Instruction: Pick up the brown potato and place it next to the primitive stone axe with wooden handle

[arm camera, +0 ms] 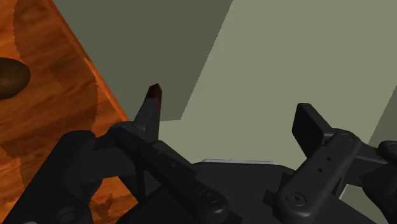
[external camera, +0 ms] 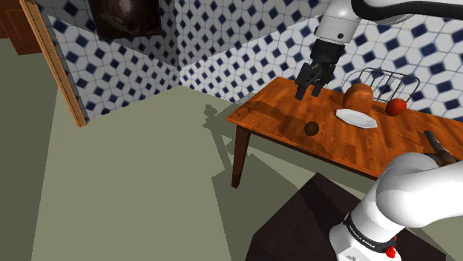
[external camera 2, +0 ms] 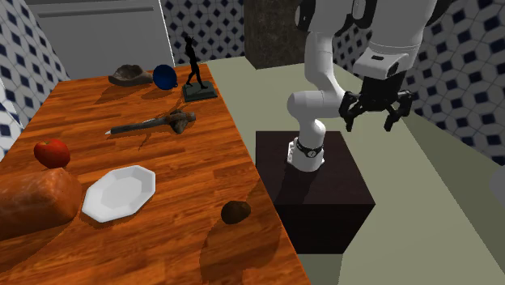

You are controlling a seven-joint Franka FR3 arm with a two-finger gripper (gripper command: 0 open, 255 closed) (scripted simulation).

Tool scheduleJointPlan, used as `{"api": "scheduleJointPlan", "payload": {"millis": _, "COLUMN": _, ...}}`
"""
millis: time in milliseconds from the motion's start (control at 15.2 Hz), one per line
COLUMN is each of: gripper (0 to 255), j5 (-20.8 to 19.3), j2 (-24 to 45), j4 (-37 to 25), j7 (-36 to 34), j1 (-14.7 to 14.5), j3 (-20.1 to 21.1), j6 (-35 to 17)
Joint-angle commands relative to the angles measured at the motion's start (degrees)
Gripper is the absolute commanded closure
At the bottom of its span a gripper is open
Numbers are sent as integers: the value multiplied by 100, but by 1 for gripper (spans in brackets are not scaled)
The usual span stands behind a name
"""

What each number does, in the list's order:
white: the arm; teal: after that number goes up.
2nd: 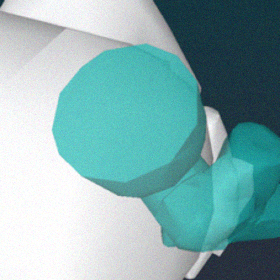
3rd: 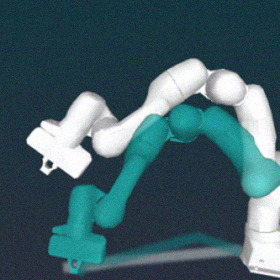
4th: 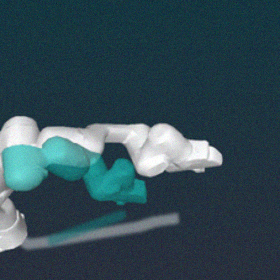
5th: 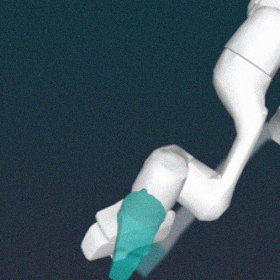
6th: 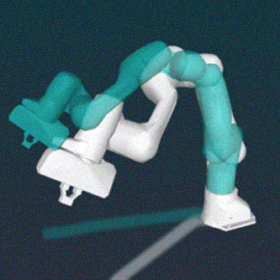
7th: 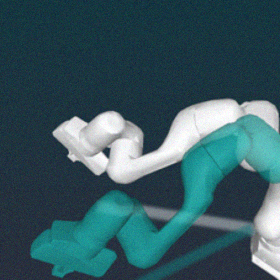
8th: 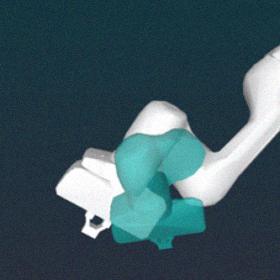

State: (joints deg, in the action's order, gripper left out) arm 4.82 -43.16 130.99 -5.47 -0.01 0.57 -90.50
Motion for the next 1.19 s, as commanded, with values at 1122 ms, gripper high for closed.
{"api": "scheduleJointPlan", "payload": {"millis": 1122, "gripper": 0, "j5": 115, "j2": 3671, "j4": -1966, "j7": -1088, "j1": 1089, "j3": -1047, "j6": 28}}
